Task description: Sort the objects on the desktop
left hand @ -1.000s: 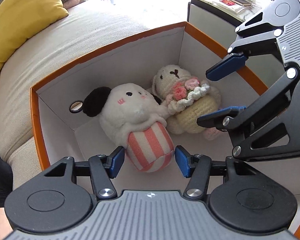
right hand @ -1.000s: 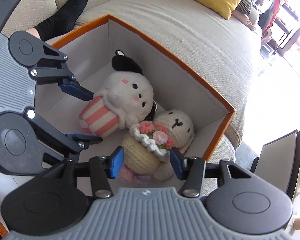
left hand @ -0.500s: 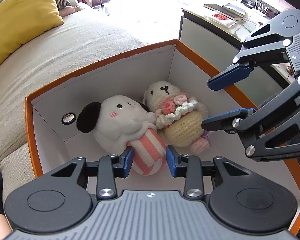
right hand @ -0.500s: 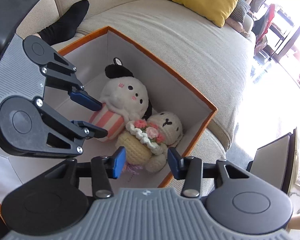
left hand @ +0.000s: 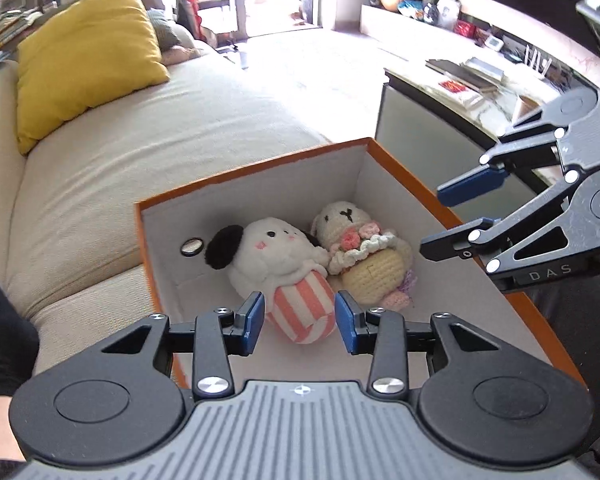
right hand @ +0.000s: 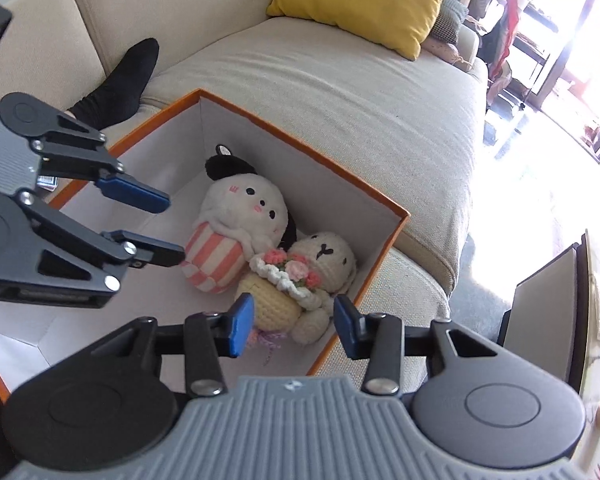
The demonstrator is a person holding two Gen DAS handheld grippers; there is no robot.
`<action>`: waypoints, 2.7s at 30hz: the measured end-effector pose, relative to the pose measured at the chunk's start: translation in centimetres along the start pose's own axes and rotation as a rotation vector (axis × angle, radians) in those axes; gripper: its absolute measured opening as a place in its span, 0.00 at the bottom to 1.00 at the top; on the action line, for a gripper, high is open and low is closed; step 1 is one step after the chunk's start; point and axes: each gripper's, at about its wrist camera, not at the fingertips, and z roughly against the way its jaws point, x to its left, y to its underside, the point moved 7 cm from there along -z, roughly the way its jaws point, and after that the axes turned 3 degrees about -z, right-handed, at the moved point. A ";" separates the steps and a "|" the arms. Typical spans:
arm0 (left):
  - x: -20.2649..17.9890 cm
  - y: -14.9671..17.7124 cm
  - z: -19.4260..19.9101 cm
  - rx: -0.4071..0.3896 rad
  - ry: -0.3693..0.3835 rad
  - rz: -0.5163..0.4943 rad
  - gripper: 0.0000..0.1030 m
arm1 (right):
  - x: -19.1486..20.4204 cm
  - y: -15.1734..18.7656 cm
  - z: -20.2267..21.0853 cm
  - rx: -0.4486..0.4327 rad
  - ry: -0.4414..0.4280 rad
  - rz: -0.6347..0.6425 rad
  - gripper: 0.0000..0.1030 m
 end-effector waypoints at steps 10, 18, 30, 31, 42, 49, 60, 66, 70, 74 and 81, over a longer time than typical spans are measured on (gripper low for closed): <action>2.5 5.0 4.8 -0.010 -0.202 0.232 0.46 | 0.4 5.0 1.4 0.031 -0.031 -0.240 0.40; 1.3 8.2 3.6 0.060 -0.140 0.308 0.39 | 1.4 7.4 1.6 0.017 0.009 -0.335 0.25; -0.7 10.2 5.2 0.064 -0.120 0.280 0.17 | 1.5 8.9 1.7 0.042 0.109 -0.322 0.06; -1.0 10.5 5.4 0.066 -0.119 0.276 0.17 | 1.5 9.0 1.8 0.045 0.110 -0.323 0.06; -2.3 12.5 7.2 0.064 -0.094 0.285 0.18 | 2.0 10.3 2.7 0.065 0.103 -0.331 0.06; -1.8 12.1 9.3 0.000 -0.066 0.332 0.19 | 1.8 8.6 4.5 -0.040 0.140 -0.296 0.09; 2.1 12.1 15.0 -0.139 -0.132 0.435 0.20 | 8.5 3.4 6.4 -0.245 -0.018 -0.147 0.37; 6.9 14.3 18.1 -0.176 -0.248 0.515 0.22 | 14.0 0.3 5.2 -0.211 -0.165 -0.022 0.39; 10.1 16.6 19.0 -0.145 -0.303 0.567 0.22 | 17.1 -1.4 4.3 -0.180 -0.213 0.055 0.39; 12.3 18.1 18.5 -0.103 -0.310 0.598 0.22 | 19.8 -3.0 2.6 -0.123 -0.278 0.099 0.36; 13.6 18.4 14.5 -0.009 -0.279 0.572 0.31 | 23.4 -5.1 -2.3 -0.011 -0.308 0.156 0.28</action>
